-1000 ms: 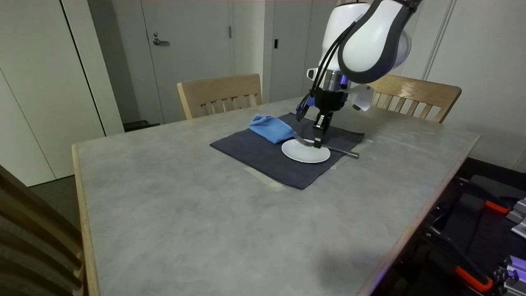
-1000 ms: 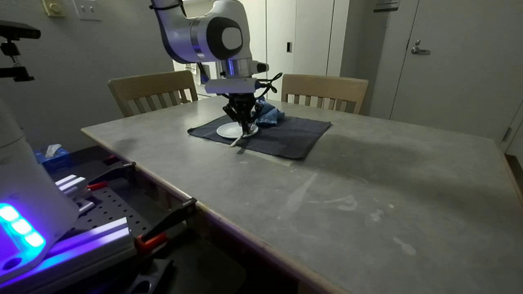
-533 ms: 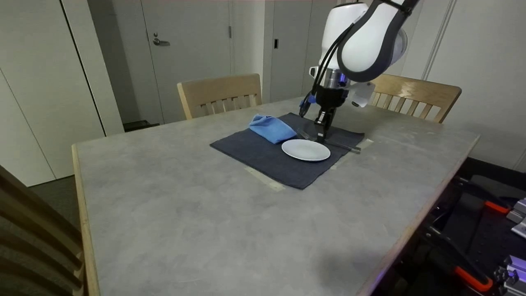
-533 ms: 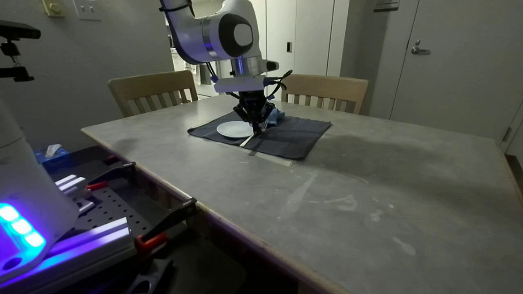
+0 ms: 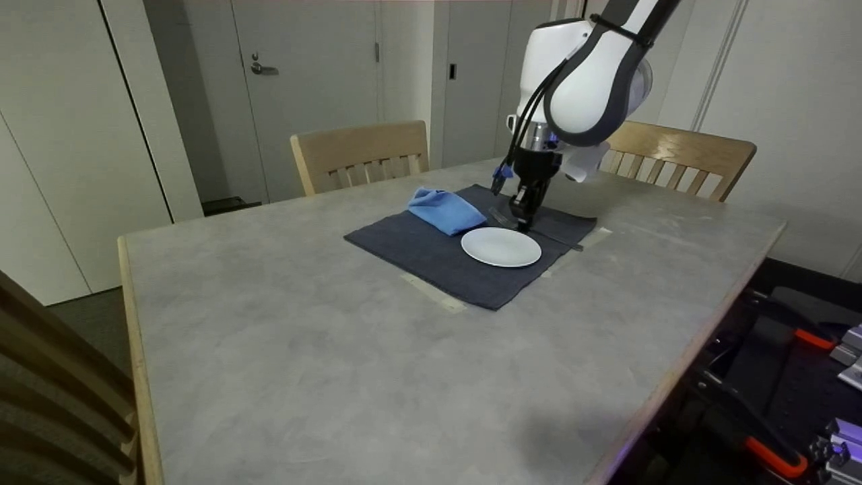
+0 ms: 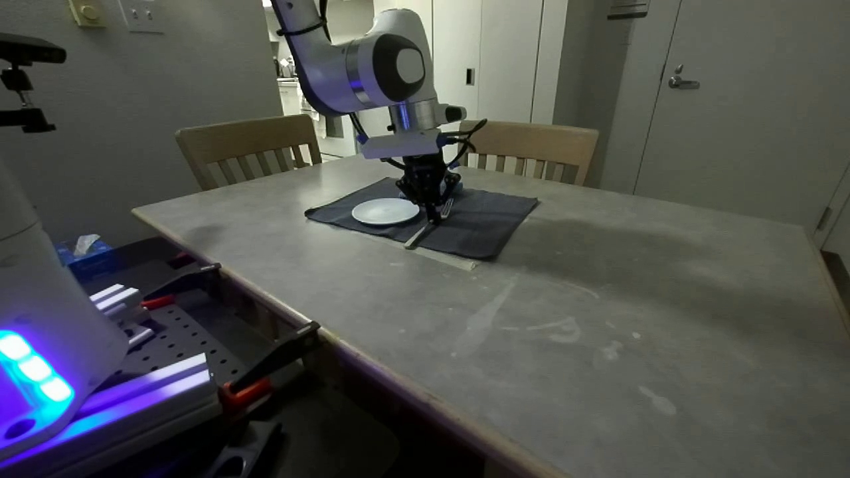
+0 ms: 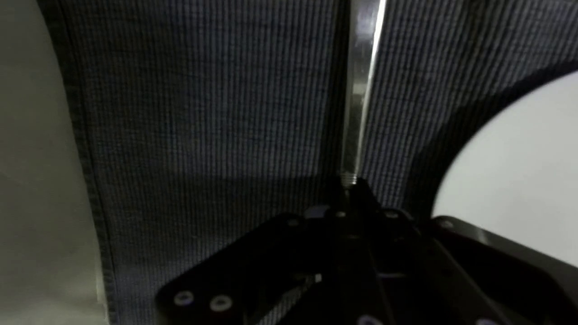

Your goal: Take the fork off the white plate and position it on the gray table mat

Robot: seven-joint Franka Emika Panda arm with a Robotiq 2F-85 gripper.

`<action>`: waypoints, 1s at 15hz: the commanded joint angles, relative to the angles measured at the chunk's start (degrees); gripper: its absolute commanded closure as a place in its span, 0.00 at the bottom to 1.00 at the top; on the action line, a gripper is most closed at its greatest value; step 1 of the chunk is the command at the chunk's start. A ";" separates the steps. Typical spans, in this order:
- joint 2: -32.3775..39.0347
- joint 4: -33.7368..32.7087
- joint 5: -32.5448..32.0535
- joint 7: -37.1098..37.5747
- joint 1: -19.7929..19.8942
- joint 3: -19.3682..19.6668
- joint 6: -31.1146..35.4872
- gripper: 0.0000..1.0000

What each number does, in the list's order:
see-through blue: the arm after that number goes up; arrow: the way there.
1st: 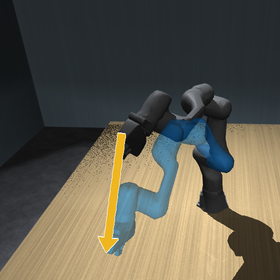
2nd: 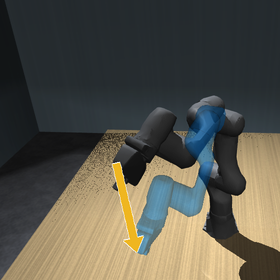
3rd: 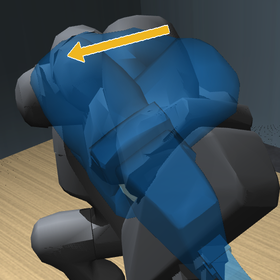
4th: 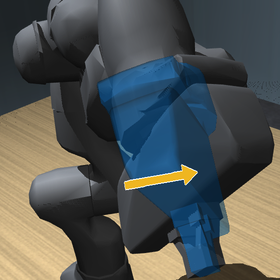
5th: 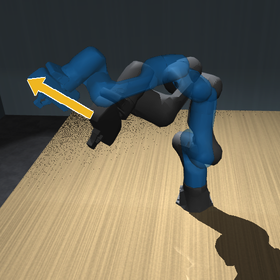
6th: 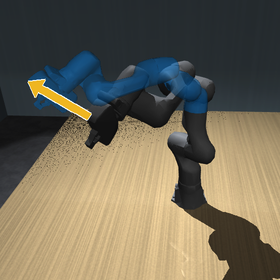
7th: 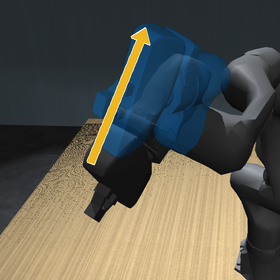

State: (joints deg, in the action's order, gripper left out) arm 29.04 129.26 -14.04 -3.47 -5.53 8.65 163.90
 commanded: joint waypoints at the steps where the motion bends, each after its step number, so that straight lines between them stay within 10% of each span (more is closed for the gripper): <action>1: 2.72 -3.01 -2.51 2.21 -1.43 2.60 0.19 0.98; 15: 0.86 1.35 -4.89 7.76 -5.08 7.59 -2.25 0.98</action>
State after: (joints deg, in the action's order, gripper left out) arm 30.56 127.44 -16.00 0.84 -8.50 12.86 163.36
